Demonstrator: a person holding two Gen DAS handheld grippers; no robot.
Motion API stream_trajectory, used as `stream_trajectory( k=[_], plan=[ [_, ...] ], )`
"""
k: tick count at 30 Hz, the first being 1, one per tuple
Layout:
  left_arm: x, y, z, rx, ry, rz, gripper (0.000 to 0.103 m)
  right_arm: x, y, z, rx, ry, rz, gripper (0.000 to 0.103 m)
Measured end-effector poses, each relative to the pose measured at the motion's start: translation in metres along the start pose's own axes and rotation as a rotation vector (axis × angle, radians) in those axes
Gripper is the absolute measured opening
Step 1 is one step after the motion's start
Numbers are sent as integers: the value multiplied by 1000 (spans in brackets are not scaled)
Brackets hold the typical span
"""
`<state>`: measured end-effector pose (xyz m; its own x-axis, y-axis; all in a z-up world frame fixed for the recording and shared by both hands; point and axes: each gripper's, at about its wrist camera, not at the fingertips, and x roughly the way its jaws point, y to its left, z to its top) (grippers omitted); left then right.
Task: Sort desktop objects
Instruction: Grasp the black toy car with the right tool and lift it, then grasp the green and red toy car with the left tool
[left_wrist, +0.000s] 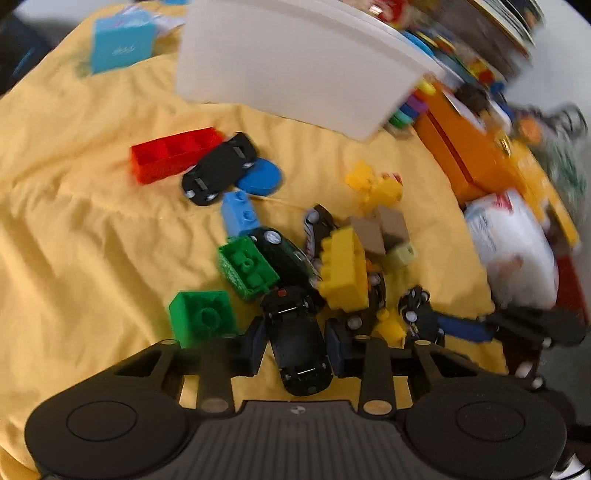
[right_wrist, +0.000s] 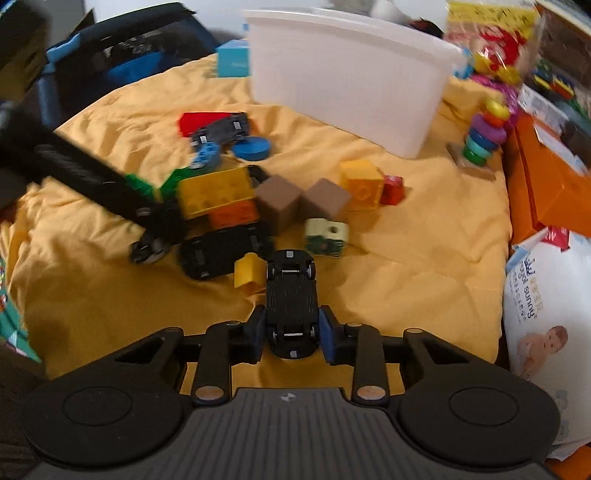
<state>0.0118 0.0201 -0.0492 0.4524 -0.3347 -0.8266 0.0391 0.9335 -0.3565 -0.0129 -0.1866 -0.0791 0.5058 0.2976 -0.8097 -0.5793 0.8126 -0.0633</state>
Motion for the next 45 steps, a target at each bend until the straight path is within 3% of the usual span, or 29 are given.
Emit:
stream_trajectory(
  k=[6, 11, 13, 17, 22, 26, 29, 31, 34, 38, 42, 45],
  plan=[
    [-16, -8, -14, 171, 97, -67, 37, -13, 6, -3, -25, -5, 9, 33],
    [-16, -11, -25, 277, 104, 7, 38, -23, 8, -5, -25, -3, 41, 33],
    [-17, -10, -26, 257, 85, 7, 38, -16, 10, -7, -18, 15, 54, 33],
    [-25, -14, -32, 268, 52, 23, 53, -12, 15, -8, -34, 23, 31, 34],
    [-42, -12, -39, 253, 15, 38, 53, -22, 17, -3, -69, -19, -7, 36],
    [-48, -8, -43, 215, -9, 21, 53, -32, 18, -2, -110, -56, 17, 36],
    [-45, -4, -45, 173, -18, 47, 53, -28, 23, -2, -131, -42, 20, 35],
    [-46, -1, -46, 141, -31, 34, 53, -26, 25, -1, -134, -39, 32, 28],
    [-48, 1, -47, 122, -34, 22, 53, -18, 29, -3, -152, -21, 27, 28],
    [-47, 1, -50, 106, -36, 20, 53, -9, 32, -12, -204, -17, -70, 19],
    [-46, 0, -50, 113, -37, 46, 53, -17, 19, -9, -115, -15, -19, 19],
    [-45, 5, -48, 79, -41, 51, 53, -24, 7, -3, 15, -15, 116, 19]
  ],
)
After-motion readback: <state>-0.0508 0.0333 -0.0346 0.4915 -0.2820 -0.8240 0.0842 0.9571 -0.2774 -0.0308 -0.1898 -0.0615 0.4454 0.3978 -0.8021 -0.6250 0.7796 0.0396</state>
